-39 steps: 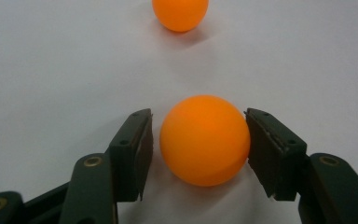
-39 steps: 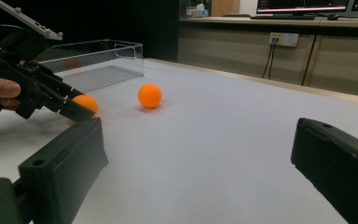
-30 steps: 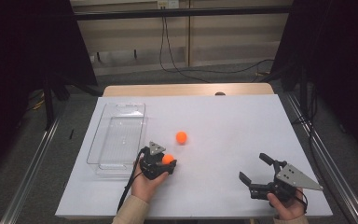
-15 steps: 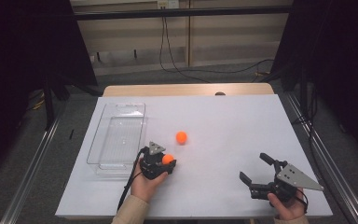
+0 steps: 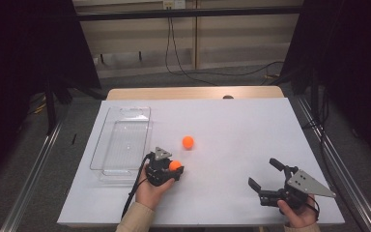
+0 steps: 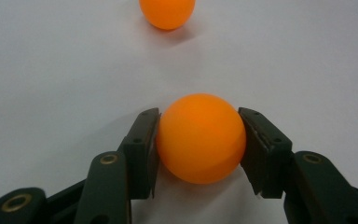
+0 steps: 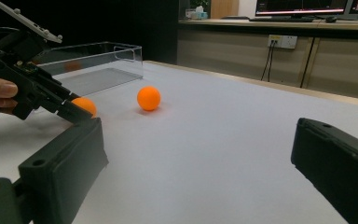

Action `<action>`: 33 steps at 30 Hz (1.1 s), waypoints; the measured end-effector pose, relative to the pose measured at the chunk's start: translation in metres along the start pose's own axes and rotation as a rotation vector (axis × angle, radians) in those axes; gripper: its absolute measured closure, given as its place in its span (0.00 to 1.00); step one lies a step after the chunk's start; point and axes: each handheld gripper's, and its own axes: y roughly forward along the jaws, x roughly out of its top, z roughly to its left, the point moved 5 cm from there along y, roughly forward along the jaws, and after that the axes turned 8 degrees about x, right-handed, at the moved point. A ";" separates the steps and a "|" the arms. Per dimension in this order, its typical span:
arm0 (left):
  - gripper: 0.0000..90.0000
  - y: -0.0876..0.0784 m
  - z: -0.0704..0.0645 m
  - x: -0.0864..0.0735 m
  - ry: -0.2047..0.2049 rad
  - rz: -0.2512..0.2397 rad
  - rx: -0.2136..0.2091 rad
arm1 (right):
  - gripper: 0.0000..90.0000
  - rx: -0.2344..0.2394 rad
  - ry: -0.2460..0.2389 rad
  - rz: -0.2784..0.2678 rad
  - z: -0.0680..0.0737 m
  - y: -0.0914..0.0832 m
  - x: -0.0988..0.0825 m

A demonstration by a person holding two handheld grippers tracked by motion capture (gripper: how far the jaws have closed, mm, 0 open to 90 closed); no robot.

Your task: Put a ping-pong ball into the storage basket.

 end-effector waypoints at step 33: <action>0.57 -0.021 -0.001 0.025 0.007 -0.005 -0.088 | 0.02 0.000 0.003 -0.002 0.000 0.000 0.000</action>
